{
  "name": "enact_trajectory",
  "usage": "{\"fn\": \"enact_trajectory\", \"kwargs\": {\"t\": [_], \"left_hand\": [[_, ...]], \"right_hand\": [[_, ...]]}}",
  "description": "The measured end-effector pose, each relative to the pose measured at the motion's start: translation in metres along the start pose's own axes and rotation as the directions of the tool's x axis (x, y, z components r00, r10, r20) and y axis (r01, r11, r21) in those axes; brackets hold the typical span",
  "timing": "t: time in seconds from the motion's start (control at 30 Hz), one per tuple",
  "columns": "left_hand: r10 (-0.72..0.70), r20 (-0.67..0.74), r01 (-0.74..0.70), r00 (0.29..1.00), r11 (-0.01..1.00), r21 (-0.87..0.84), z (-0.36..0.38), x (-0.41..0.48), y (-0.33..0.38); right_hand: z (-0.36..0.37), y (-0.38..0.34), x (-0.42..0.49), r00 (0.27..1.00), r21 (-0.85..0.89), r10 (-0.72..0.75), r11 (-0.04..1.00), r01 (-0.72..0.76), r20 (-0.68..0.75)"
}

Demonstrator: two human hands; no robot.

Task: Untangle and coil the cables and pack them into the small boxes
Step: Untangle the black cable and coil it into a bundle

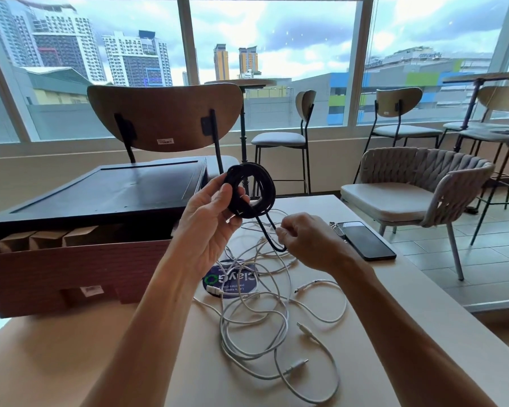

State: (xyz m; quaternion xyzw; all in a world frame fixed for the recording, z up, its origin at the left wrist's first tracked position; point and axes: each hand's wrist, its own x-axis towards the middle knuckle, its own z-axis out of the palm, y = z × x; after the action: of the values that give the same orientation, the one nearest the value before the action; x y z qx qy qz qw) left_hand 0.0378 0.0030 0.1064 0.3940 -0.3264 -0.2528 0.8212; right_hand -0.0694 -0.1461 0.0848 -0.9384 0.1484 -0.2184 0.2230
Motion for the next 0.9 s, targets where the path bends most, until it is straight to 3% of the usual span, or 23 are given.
{"fn": "enact_trajectory", "kwargs": {"t": [0.23, 0.43, 0.6, 0.67, 0.77, 0.9], "left_hand": [[-0.008, -0.088, 0.005, 0.996, 0.999, -0.043, -0.001, 0.002, -0.002], [-0.130, -0.186, 0.135, 0.974, 0.991, 0.018, -0.002, 0.002, -0.002], [-0.142, -0.150, 0.150, 0.978, 0.988, 0.043, -0.005, 0.002, -0.001], [-0.133, -0.132, 0.147, 0.982, 0.983, 0.107, -0.005, 0.001, -0.002], [-0.119, -0.118, 0.142, 0.986, 0.967, 0.212, -0.003, -0.001, -0.008], [-0.082, -0.106, 0.108, 0.991, 0.955, 0.275, 0.003, -0.001, -0.017]], "right_hand": [[0.006, -0.007, -0.002, 0.977, -0.112, -0.186, 0.978, 0.174, -0.107], [0.010, -0.001, 0.003, 0.934, -0.107, -0.277, 0.960, 0.259, -0.223], [0.009, 0.004, 0.008, 0.944, 0.072, -0.160, 0.980, 0.188, -0.288], [0.007, 0.004, 0.009, 0.976, 0.284, -0.025, 0.955, 0.087, -0.214], [0.003, 0.000, 0.009, 0.993, 0.727, 0.118, 0.682, -0.078, -0.004], [-0.002, -0.004, 0.006, 0.987, 0.919, 0.113, 0.366, -0.149, 0.115]]}}
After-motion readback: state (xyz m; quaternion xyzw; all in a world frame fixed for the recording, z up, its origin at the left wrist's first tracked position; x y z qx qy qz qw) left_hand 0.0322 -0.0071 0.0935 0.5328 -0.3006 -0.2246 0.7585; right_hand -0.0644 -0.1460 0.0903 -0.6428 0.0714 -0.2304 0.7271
